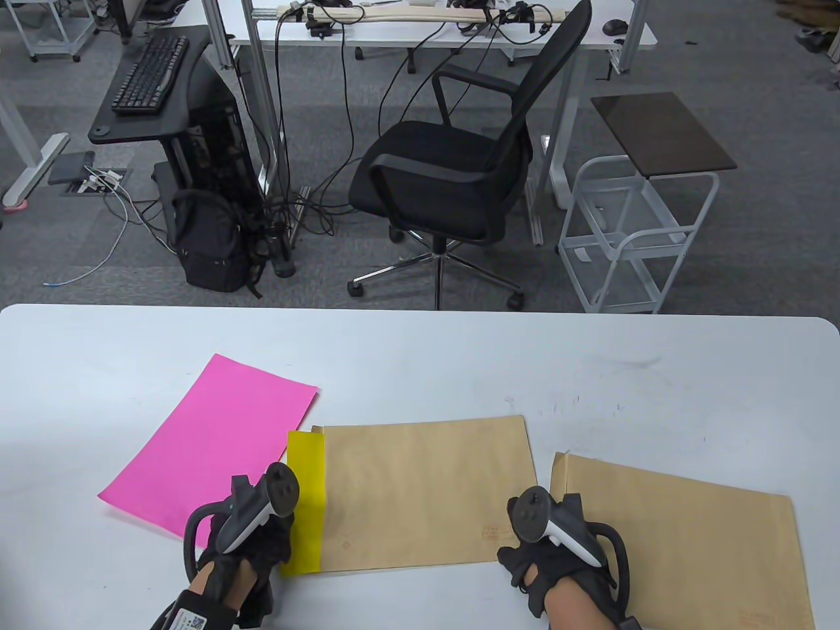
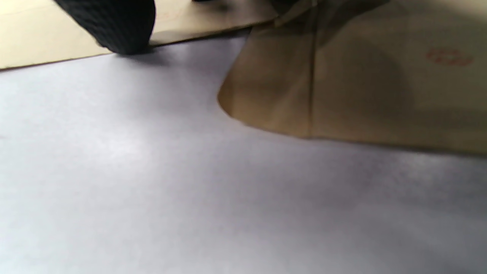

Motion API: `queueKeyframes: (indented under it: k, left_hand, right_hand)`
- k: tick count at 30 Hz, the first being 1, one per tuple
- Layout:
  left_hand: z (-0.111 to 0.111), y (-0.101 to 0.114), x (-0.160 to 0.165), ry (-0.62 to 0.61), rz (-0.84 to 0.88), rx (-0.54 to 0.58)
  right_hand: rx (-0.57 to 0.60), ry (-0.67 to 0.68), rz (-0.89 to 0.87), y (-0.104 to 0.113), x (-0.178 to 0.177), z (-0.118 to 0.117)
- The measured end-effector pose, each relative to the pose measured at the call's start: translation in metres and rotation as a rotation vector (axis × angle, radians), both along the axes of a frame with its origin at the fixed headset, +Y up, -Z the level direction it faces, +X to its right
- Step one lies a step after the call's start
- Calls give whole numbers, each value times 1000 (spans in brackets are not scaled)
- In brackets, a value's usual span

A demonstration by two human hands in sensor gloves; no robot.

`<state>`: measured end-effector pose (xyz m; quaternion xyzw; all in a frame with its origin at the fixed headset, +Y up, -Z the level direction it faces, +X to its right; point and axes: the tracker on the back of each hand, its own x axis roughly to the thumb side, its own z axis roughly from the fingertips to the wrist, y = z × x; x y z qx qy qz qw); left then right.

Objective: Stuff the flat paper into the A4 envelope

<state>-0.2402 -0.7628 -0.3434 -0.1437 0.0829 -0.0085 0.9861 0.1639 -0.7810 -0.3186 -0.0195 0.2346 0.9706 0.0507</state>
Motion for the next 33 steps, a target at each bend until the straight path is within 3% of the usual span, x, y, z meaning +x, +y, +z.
queueKeyframes:
  k: [28, 33]
  left_hand:
    - [4, -6, 39, -218, -194, 79]
    - [8, -10, 52, -310, -335, 106]
  right_hand:
    - [-5, 3, -15, 0, 0, 0]
    - [-5, 3, -15, 0, 0, 0]
